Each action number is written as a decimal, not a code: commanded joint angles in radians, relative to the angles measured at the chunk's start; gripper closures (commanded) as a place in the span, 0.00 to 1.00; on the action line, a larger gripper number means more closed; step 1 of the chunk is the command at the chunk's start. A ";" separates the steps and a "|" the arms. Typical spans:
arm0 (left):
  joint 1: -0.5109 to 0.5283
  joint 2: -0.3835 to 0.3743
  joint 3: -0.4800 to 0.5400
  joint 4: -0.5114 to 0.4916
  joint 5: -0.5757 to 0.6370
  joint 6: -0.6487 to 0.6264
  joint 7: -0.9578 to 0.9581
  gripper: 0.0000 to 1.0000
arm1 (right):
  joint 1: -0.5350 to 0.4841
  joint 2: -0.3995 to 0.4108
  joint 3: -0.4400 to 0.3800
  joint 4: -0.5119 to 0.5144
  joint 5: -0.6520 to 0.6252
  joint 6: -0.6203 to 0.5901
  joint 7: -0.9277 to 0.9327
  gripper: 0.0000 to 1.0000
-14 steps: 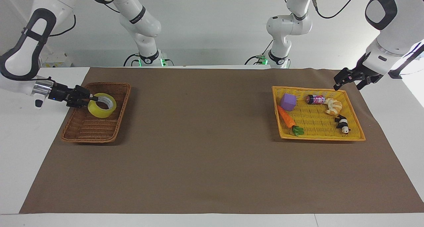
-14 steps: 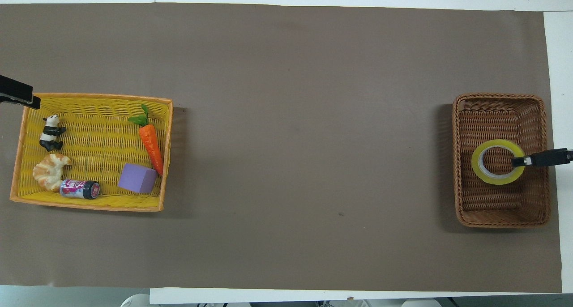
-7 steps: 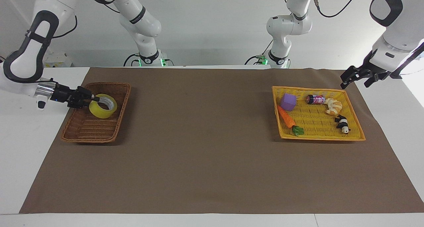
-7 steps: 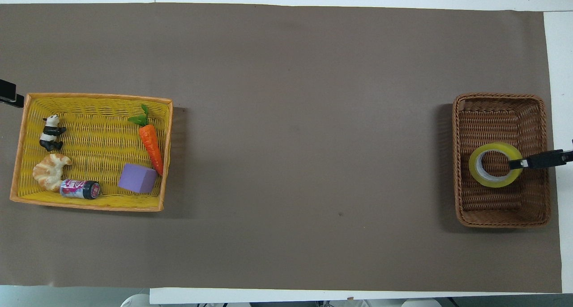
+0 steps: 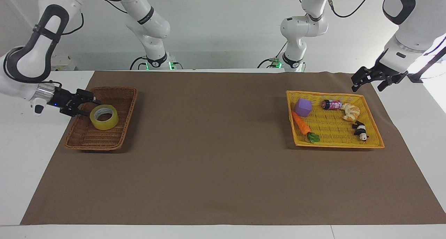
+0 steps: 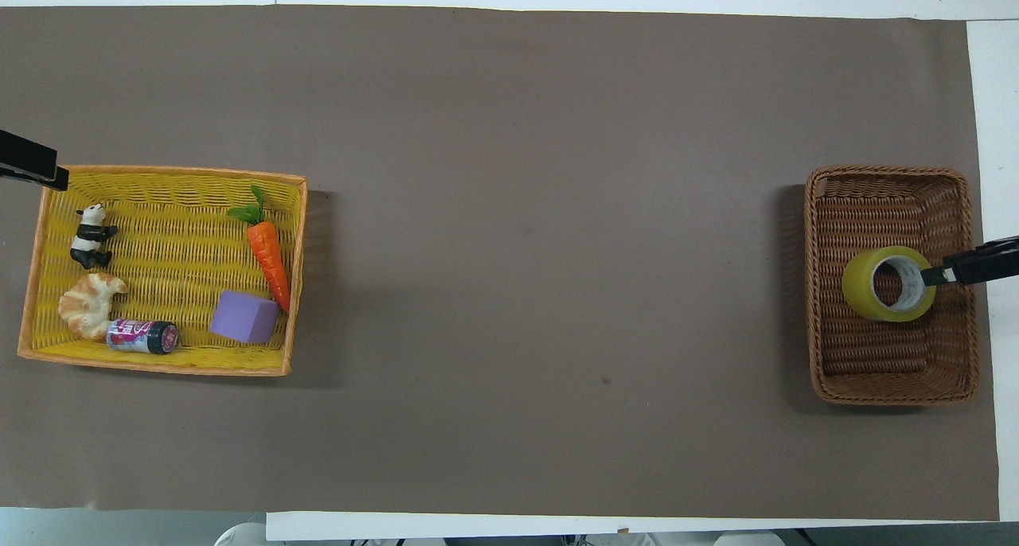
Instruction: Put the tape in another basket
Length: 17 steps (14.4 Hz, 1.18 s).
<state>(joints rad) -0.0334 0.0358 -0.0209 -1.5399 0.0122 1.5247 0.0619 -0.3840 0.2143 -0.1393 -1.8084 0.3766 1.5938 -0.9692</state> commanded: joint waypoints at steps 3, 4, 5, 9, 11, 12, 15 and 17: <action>0.020 -0.010 -0.010 -0.014 0.011 -0.020 0.006 0.00 | 0.088 -0.128 0.007 0.027 -0.108 0.017 0.087 0.00; 0.026 -0.010 -0.008 -0.014 0.011 -0.021 0.004 0.00 | 0.118 -0.156 0.007 0.029 -0.120 0.017 0.160 0.00; 0.027 -0.010 -0.005 -0.014 0.011 -0.021 0.004 0.00 | 0.161 -0.182 0.009 0.035 -0.155 0.014 0.250 0.00; 0.024 -0.010 -0.004 -0.014 0.011 -0.021 0.004 0.00 | 0.310 -0.280 0.010 0.047 -0.275 -0.067 0.677 0.00; 0.024 -0.010 -0.004 -0.014 0.011 -0.021 0.004 0.00 | 0.342 -0.317 0.010 0.069 -0.323 -0.122 0.833 0.00; 0.026 -0.010 -0.004 -0.014 0.011 -0.021 0.004 0.00 | 0.349 -0.314 0.012 0.101 -0.326 -0.148 0.893 0.00; 0.026 -0.010 -0.004 -0.014 0.011 -0.021 0.003 0.00 | 0.363 -0.280 0.033 0.181 -0.376 -0.167 0.937 0.00; 0.026 -0.010 -0.004 -0.014 0.011 -0.021 0.004 0.00 | 0.359 -0.256 0.072 0.190 -0.398 -0.178 0.937 0.00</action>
<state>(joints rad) -0.0161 0.0364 -0.0181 -1.5450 0.0122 1.5160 0.0619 -0.0199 -0.0903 -0.1003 -1.6590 0.0117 1.4429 -0.0536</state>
